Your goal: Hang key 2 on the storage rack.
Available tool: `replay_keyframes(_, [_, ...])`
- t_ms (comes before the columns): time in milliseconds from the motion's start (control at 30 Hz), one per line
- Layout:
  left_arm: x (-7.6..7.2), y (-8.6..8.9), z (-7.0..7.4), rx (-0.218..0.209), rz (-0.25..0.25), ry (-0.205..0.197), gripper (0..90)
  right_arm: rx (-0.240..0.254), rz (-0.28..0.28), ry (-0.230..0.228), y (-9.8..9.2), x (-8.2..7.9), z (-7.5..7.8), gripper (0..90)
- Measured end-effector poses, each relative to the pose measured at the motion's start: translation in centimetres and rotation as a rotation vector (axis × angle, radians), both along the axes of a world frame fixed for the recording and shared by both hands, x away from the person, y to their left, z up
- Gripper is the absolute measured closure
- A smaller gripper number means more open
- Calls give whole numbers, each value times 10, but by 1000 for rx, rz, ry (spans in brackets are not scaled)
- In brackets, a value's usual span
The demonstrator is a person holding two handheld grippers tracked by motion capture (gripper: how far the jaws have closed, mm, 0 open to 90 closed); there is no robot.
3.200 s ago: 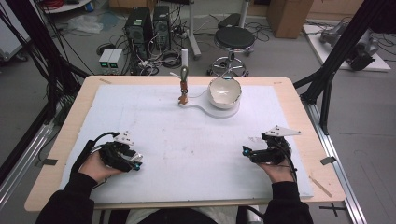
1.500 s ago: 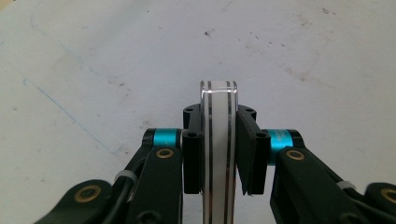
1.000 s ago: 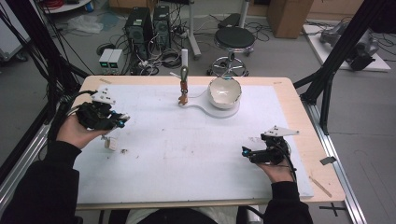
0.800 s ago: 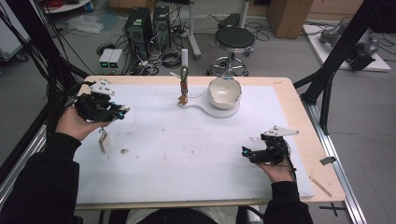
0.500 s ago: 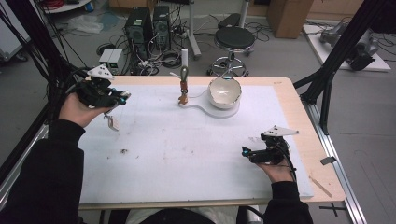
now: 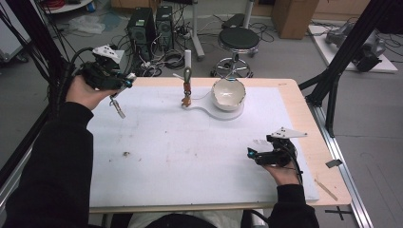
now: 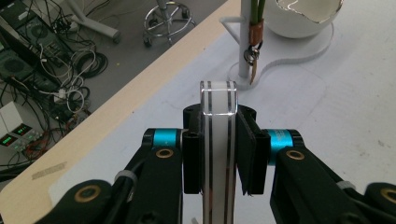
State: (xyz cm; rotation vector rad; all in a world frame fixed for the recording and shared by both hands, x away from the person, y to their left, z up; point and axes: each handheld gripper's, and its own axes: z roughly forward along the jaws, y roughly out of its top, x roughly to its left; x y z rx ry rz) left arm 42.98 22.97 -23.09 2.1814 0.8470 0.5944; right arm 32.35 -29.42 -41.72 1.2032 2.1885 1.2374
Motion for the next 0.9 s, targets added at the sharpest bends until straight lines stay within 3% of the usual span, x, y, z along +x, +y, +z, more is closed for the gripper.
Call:
replay_keyframes(333, [25, -16, 5, 11, 33, 6, 740, 19, -4, -11, -2, -1, 1, 6])
replay_keyframes(467, [34, -22, 6, -5, 42, 9, 740, 22, -7, -7, -3, -1, 1, 6])
replay_keyframes(600, [43, -31, 8, 27, 37, 15, 740, 23, -3, -10, -3, -1, 1, 6])
replay_keyframes(733, [48, -37, 12, 16, 45, 9, 740, 19, 0, -9, -2, -1, 1, 6])
replay_keyframes(833, [54, -43, 17, 36, 43, 1, 739, 16, 2, -10, -2, -1, 1, 6])
replay_keyframes(900, [58, -47, 21, 16, 39, -23, 740, 17, -1, -13, -2, -2, 1, 6])
